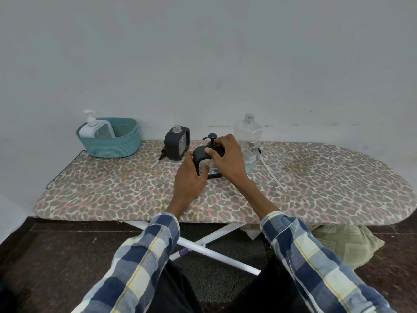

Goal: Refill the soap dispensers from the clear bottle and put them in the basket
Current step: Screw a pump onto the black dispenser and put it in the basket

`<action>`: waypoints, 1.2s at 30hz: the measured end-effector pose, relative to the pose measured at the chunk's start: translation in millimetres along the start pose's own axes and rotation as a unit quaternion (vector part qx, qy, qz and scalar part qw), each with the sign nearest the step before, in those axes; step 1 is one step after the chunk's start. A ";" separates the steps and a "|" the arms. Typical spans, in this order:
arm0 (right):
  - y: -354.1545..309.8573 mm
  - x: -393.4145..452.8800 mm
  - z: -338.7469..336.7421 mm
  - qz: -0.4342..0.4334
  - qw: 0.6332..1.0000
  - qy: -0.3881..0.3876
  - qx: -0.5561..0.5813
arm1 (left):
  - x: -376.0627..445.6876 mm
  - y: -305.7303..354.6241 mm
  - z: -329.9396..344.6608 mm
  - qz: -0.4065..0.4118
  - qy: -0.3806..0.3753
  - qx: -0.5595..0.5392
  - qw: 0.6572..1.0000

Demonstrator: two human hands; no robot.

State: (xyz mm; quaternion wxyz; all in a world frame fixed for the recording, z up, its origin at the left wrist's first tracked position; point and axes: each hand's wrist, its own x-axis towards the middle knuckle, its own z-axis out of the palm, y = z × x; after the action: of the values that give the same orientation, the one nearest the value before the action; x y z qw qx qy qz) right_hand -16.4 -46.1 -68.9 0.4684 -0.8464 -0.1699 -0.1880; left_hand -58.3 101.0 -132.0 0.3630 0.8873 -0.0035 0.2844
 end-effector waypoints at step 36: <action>-49.7 5.5 -24.8 -0.035 0.999 -0.034 0.000 | 0.1 14.0 -14.9 0.024 -0.008 0.029 0.999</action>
State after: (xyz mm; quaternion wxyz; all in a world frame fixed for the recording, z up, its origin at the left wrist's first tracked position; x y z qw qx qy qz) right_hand -38.6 -41.8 -17.9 0.4552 -0.8459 -0.2152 -0.1757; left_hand -68.7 100.4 -114.4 0.3306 0.8994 -0.0192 0.2854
